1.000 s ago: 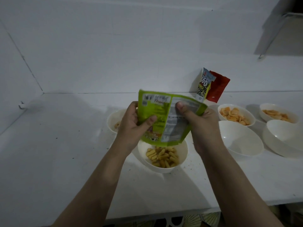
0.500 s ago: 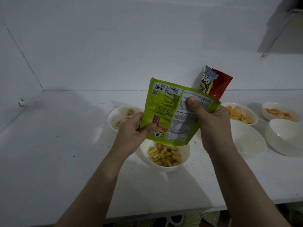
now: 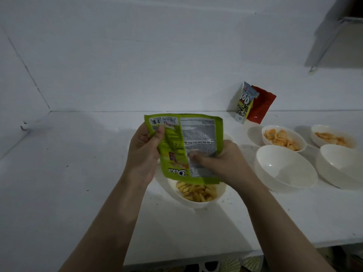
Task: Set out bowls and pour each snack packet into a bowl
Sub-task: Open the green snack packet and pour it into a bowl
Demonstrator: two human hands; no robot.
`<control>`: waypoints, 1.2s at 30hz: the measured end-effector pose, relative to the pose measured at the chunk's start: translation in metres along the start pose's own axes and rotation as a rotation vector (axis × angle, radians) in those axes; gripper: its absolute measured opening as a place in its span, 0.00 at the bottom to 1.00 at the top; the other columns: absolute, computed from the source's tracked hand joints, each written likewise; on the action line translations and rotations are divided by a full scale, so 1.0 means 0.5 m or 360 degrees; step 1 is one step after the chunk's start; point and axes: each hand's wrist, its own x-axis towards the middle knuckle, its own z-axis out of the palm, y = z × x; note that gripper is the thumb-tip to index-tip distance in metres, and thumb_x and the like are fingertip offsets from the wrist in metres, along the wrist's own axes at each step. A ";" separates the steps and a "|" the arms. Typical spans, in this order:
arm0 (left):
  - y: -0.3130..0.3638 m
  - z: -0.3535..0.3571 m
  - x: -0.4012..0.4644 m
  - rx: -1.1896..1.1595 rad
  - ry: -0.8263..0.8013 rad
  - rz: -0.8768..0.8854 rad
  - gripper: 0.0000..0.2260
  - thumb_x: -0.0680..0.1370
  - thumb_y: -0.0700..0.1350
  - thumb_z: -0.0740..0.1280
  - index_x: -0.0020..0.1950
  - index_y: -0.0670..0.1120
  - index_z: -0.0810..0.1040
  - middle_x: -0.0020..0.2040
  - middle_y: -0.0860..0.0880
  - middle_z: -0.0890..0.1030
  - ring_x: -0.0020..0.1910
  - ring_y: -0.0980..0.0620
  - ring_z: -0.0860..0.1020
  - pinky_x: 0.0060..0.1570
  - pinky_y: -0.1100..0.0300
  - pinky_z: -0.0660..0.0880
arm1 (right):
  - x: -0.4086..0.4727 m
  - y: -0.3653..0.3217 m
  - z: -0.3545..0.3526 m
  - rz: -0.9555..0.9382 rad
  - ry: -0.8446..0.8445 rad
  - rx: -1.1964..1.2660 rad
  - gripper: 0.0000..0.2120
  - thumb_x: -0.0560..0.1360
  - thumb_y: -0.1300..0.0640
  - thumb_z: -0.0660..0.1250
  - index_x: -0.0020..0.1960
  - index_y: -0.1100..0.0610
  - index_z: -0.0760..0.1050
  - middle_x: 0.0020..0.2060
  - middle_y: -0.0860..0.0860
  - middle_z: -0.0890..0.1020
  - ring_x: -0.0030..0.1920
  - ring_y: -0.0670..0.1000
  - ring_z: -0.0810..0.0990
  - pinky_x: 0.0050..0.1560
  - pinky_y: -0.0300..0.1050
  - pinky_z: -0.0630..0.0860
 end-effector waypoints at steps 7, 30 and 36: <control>0.012 -0.041 0.002 -0.0297 0.0293 -0.0039 0.12 0.78 0.45 0.63 0.60 0.43 0.76 0.60 0.39 0.79 0.57 0.42 0.79 0.54 0.42 0.78 | 0.022 0.027 0.007 0.0094 -0.0054 0.0134 0.07 0.71 0.57 0.77 0.49 0.54 0.85 0.42 0.50 0.88 0.45 0.51 0.86 0.51 0.50 0.82; -0.249 0.593 -0.159 0.0318 -0.0498 -0.0233 0.10 0.82 0.43 0.61 0.42 0.46 0.76 0.36 0.52 0.79 0.34 0.55 0.74 0.38 0.63 0.71 | -0.306 0.252 -0.548 -0.0018 0.1364 0.0798 0.06 0.73 0.61 0.72 0.49 0.55 0.83 0.42 0.51 0.88 0.43 0.51 0.86 0.41 0.40 0.81; -0.367 0.836 -0.276 0.0264 -0.0753 -0.0391 0.11 0.83 0.43 0.60 0.42 0.46 0.75 0.34 0.54 0.79 0.33 0.55 0.74 0.38 0.62 0.71 | -0.467 0.360 -0.745 0.0081 0.1579 0.0795 0.08 0.72 0.60 0.72 0.50 0.59 0.82 0.39 0.50 0.88 0.37 0.47 0.85 0.35 0.37 0.80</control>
